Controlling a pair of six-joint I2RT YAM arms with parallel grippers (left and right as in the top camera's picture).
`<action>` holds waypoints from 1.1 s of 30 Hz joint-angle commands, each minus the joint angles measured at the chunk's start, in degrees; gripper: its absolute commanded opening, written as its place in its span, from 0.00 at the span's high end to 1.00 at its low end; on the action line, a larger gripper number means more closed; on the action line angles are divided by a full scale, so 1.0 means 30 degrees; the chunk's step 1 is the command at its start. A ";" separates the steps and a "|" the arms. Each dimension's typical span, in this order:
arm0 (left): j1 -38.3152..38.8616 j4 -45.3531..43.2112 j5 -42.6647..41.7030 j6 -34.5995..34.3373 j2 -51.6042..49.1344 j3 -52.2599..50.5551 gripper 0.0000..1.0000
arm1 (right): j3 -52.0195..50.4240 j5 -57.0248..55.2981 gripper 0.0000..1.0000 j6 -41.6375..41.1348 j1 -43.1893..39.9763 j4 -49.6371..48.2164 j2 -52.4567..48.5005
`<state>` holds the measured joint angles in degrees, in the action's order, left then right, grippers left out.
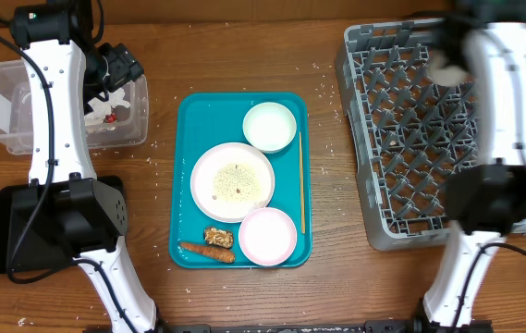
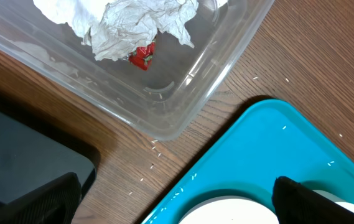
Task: Sort waste into correct bins and load items into the dishwasher
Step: 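Carry the white cup right and place it upside down in the rack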
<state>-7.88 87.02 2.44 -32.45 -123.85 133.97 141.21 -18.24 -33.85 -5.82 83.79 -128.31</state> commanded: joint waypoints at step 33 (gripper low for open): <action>0.0022 0.0000 0.0306 0.0393 0.0495 0.0379 0.00 | -0.4452 0.5901 0.73 0.0925 -0.4044 0.0488 0.5049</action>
<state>-7.88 86.80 2.63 -32.45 -123.85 133.97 128.01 -0.40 -32.88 -17.91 85.43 -112.86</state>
